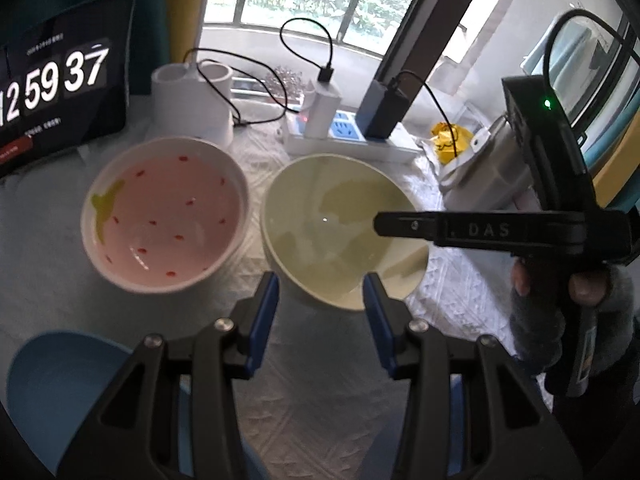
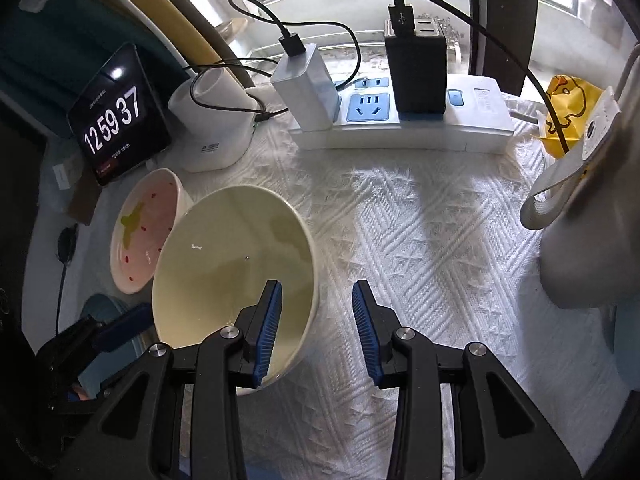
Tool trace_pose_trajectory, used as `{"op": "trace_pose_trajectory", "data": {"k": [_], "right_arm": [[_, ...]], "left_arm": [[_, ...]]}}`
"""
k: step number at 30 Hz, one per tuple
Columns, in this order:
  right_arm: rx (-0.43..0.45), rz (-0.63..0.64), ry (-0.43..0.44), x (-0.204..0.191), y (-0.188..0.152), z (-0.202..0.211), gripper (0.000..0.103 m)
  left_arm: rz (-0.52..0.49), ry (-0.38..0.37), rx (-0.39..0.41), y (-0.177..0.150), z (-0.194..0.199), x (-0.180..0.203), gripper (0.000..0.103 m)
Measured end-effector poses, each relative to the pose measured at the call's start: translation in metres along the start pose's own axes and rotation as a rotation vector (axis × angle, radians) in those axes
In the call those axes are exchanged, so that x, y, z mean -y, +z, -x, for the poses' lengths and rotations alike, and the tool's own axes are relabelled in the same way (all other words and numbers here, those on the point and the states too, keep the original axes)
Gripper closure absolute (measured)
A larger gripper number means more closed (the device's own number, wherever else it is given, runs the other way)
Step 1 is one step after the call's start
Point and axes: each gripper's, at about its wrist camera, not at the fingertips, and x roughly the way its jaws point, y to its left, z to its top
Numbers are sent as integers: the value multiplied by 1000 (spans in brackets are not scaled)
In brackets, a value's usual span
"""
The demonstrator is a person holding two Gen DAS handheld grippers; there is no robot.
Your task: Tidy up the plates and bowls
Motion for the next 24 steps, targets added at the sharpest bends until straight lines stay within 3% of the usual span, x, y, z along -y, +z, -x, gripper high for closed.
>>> {"op": "trace_pose_trajectory", "data": {"k": [7, 17, 24], "right_arm": [[-17, -8, 66, 2, 2, -7, 72], [-17, 71, -28, -10, 6, -13, 76], [37, 79, -62, -10, 4, 1, 79]], "left_arm": [[83, -25, -44, 7, -17, -12, 58], [45, -21, -18, 8, -13, -4, 59], [19, -33, 4, 7, -6, 4, 59]]}}
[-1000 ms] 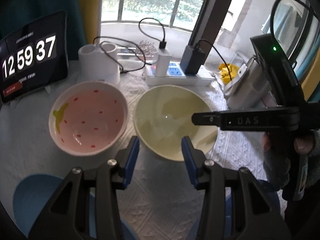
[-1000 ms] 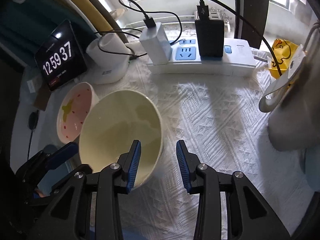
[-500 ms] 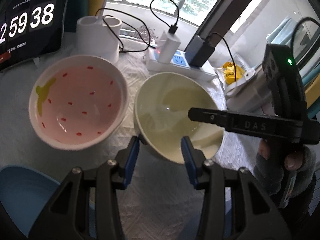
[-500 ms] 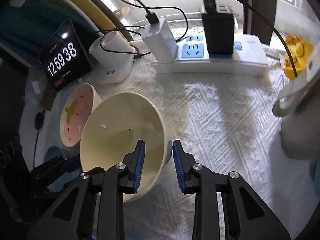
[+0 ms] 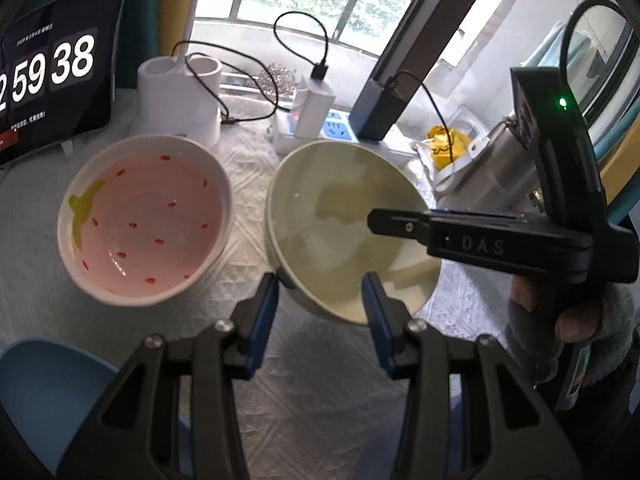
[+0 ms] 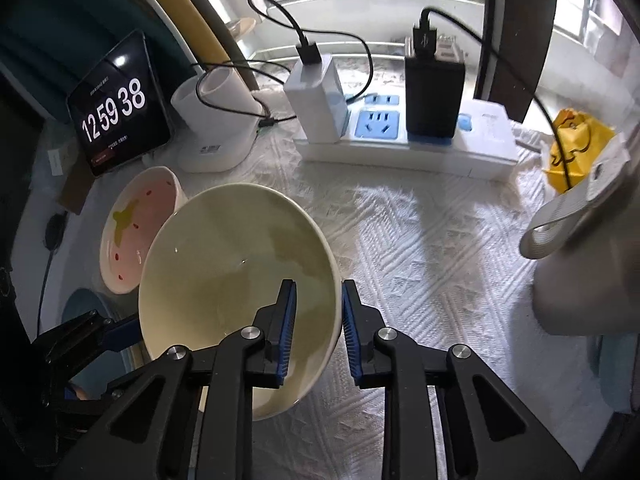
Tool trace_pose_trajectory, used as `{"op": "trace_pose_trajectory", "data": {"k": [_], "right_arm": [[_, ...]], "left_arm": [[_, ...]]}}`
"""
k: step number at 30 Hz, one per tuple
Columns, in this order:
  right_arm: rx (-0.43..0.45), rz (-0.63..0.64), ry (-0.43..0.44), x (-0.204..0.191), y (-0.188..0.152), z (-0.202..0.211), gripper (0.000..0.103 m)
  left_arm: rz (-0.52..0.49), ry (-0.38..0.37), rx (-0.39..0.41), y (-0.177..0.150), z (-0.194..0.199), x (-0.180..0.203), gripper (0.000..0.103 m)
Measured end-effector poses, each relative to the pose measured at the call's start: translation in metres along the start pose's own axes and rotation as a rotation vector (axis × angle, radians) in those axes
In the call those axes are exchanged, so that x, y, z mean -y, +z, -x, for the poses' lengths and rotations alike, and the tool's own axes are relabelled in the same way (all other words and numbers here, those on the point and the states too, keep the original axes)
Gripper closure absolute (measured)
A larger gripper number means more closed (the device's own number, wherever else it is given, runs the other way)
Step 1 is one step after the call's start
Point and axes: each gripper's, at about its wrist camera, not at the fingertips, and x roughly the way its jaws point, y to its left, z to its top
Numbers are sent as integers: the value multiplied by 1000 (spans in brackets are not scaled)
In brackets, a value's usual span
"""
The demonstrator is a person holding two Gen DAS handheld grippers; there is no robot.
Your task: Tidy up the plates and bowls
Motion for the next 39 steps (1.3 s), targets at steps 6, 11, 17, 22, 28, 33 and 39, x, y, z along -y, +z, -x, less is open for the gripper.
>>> {"op": "trace_pose_trajectory", "data": {"k": [6, 11, 17, 22, 28, 33, 39], "right_arm": [[35, 14, -24, -8, -3, 18, 79], [65, 17, -33, -14, -7, 33, 79], [91, 24, -50, -24, -14, 49, 79], [107, 33, -56, -30, -21, 60, 79], [132, 37, -63, -38, -30, 79, 79], [149, 39, -75, -46, -38, 93, 79], [164, 42, -89, -53, -53, 110, 79]], "left_arm": [[-23, -7, 36, -1, 13, 6, 59], [-44, -14, 68, -2, 30, 13, 59], [-52, -15, 93, -6, 47, 17, 59], [-58, -10, 112, -9, 61, 20, 59], [-71, -17, 138, -15, 78, 26, 59], [-79, -26, 148, -21, 90, 31, 59], [-84, -38, 161, -33, 106, 37, 59]]}}
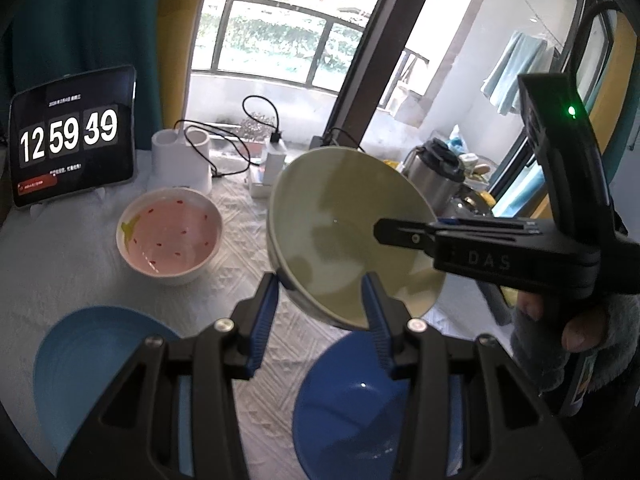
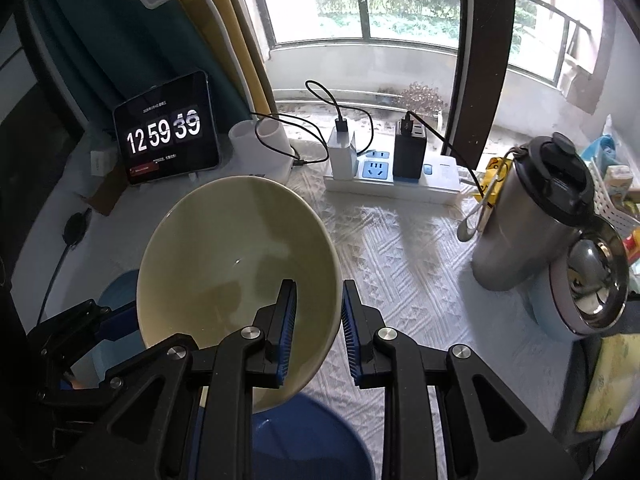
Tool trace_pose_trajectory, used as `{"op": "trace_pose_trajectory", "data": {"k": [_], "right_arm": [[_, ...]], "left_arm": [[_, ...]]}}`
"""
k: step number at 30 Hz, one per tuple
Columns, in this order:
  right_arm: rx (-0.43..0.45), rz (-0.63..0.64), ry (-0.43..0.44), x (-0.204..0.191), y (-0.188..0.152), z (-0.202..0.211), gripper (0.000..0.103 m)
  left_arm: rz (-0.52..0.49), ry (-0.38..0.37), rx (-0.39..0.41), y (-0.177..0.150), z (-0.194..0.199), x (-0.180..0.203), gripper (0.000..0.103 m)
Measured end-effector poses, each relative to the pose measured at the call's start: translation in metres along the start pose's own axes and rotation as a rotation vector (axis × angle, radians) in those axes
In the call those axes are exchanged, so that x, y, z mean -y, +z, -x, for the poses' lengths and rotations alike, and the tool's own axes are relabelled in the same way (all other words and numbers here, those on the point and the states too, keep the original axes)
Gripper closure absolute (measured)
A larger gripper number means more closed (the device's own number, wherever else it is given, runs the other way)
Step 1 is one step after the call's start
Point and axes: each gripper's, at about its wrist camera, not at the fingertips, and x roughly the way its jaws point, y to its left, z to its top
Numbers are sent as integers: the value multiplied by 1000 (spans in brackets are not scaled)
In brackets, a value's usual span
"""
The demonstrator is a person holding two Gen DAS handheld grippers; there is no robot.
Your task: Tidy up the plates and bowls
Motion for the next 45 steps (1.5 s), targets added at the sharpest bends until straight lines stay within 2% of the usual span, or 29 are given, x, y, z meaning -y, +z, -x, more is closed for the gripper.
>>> {"op": "trace_pose_trajectory", "data": {"k": [23, 45], "right_arm": [[-10, -30, -24, -12, -50, 27, 79], [-55, -91, -29, -16, -98, 26, 79]], "left_arm": [[-26, -23, -27, -35, 24, 13, 59], [-80, -28, -78, -75, 30, 23, 59]]}}
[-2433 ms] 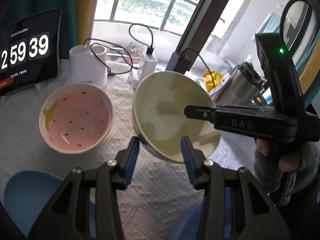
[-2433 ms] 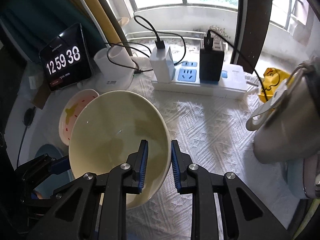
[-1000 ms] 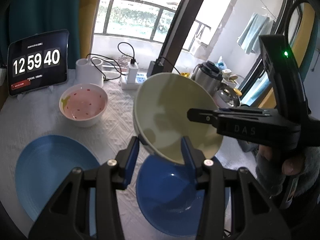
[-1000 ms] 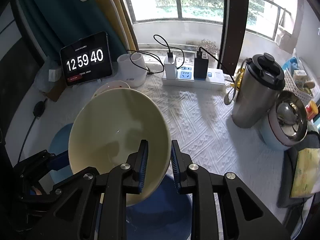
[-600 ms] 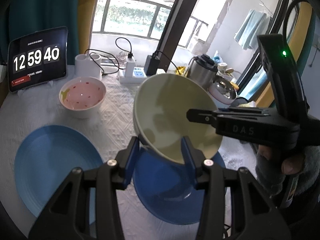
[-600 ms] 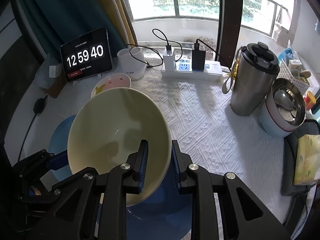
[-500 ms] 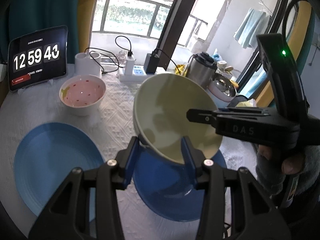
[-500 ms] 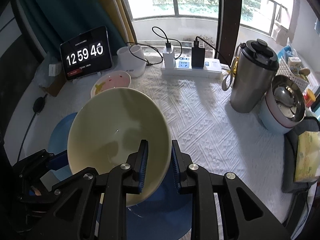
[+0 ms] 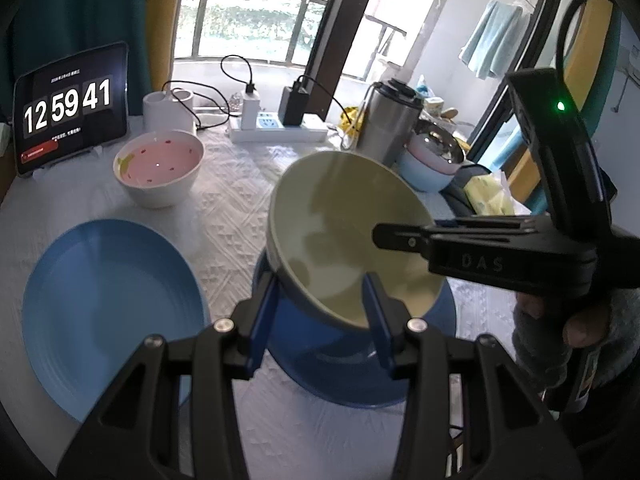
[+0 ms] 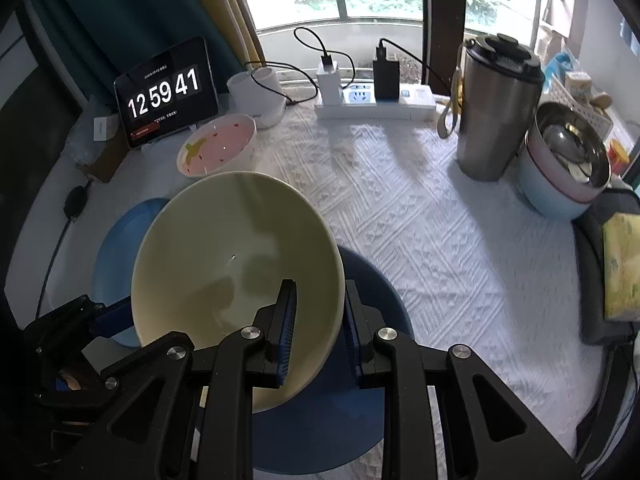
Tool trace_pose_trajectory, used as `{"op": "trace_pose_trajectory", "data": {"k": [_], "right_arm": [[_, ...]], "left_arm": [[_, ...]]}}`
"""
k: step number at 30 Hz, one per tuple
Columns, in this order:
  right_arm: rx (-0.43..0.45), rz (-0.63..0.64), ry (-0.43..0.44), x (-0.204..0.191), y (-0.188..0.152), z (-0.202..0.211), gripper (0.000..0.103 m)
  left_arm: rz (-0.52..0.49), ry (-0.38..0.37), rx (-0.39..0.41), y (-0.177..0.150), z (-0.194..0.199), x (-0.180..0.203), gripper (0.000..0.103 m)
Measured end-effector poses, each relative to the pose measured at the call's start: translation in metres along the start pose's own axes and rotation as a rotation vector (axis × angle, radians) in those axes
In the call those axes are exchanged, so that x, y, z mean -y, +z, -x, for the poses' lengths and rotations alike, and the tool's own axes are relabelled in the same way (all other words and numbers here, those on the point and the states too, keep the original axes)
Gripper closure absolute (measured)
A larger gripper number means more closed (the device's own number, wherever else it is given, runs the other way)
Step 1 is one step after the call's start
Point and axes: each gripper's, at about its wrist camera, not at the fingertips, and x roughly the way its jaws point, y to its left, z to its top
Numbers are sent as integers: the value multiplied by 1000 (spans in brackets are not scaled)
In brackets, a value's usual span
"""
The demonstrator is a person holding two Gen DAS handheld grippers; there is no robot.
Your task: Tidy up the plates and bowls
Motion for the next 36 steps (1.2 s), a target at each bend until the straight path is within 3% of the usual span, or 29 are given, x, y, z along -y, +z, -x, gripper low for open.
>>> {"op": "trace_pose_trajectory", "data": {"k": [28, 36], "right_arm": [[-66, -50, -5, 16, -36, -16, 79], [-78, -21, -54, 11, -36, -18, 78]], "left_arm": [[-75, 14, -102, -26, -20, 17, 59], [-85, 15, -104, -25, -19, 16, 56]]}}
